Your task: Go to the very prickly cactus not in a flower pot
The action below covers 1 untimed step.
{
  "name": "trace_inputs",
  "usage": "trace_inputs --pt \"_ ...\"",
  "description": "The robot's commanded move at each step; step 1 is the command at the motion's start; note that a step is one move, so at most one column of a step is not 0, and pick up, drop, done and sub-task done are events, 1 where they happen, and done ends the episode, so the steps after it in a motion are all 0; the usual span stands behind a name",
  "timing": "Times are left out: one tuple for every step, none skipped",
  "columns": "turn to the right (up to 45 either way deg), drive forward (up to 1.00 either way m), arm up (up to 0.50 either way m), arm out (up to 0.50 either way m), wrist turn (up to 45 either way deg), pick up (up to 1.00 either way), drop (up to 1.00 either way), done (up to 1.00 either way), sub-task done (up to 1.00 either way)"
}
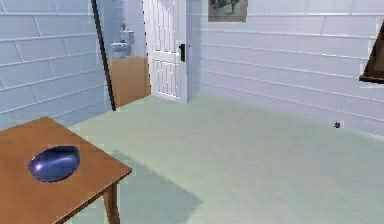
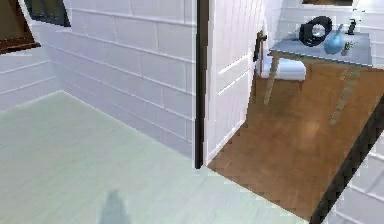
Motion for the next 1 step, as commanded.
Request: trace_inputs --pt "45.0 0.0 0.0 0.0 0.0 0.0 0.0 0.0 0.0"
